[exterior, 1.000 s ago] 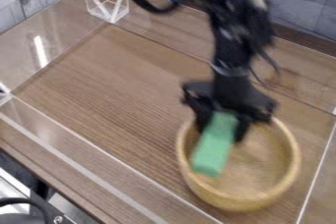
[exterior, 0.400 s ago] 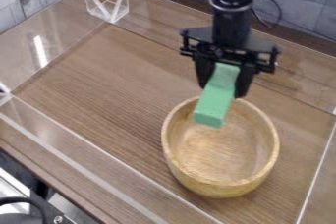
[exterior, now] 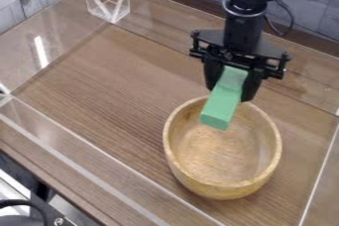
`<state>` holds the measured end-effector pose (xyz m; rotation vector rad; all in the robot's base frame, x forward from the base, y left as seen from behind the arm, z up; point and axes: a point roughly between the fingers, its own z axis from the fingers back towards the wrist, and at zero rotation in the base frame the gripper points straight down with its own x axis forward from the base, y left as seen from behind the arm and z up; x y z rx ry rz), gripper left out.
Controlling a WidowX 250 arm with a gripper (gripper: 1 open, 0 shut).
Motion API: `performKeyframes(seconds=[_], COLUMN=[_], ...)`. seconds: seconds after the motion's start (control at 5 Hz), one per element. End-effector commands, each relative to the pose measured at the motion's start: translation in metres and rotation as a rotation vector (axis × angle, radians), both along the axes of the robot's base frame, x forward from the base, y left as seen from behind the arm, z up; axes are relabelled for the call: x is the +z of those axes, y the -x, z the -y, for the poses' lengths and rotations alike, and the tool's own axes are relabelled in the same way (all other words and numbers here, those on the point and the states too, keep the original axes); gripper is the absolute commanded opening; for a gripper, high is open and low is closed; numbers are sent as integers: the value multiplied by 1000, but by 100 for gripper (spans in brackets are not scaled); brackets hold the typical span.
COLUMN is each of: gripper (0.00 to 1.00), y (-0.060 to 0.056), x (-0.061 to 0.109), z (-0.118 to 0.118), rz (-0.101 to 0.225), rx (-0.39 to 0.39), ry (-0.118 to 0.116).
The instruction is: Move green object from inside the wooden bowl to the table next to it
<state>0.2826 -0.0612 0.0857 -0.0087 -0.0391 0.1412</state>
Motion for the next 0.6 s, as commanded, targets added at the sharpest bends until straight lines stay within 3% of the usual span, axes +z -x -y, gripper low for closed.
performKeyframes(seconds=[0.0,0.4], gripper=[0,0], y=[-15,-14], x=[12,1], z=[-2,-10], rz=[47,37], rx=[55,223], ry=[4,-7])
